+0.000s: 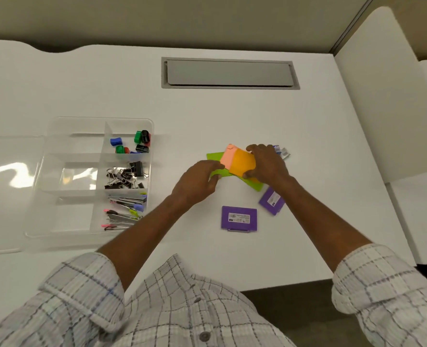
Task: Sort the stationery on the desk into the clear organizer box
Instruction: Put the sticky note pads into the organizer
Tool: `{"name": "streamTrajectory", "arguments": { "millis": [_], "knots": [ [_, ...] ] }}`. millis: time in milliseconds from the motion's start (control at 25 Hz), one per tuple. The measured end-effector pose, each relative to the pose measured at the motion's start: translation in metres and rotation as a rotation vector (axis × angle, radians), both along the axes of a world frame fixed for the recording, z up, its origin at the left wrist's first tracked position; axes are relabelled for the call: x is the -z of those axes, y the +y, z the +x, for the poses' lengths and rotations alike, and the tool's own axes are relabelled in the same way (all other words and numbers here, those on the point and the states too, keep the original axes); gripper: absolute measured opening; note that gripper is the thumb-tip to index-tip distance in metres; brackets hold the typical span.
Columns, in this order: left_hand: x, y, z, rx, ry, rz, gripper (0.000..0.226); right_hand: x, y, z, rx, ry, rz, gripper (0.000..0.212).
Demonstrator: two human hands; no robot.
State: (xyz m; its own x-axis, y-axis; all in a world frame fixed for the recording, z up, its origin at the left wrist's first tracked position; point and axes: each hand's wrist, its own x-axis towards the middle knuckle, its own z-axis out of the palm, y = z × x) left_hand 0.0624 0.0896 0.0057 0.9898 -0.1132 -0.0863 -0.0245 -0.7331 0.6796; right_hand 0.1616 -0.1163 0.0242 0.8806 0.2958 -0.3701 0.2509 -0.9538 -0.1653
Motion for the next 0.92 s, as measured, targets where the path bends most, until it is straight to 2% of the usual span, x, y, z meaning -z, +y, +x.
{"name": "streamTrajectory", "arguments": {
  "millis": [120,200,280,480,600,760,920],
  "knots": [
    [0.007,-0.004,-0.005,-0.013,0.023,0.076,0.033,-0.001,0.003,0.005,0.014,-0.084,0.078,0.062],
    [0.008,-0.003,-0.008,-0.039,0.008,0.074,0.032,-0.004,0.006,0.007,0.094,-0.106,0.235,0.041],
    [0.007,-0.003,-0.01,-0.076,-0.016,0.048,0.031,-0.009,0.008,0.011,0.172,-0.083,0.383,0.032],
    [-0.003,-0.006,-0.002,-0.185,0.017,-0.107,0.033,-0.027,0.016,0.025,0.13,0.042,0.431,0.037],
    [-0.004,-0.008,0.004,-0.262,0.084,-0.216,0.037,-0.03,0.019,0.027,0.077,0.053,0.443,0.034],
    [-0.002,-0.006,0.013,-0.375,0.096,-0.26,0.047,-0.032,0.018,0.026,0.062,0.079,0.475,0.033],
    [-0.004,-0.001,0.024,-0.397,0.079,-0.258,0.051,-0.031,0.017,0.021,-0.019,0.127,0.527,0.037]
  ]
}}
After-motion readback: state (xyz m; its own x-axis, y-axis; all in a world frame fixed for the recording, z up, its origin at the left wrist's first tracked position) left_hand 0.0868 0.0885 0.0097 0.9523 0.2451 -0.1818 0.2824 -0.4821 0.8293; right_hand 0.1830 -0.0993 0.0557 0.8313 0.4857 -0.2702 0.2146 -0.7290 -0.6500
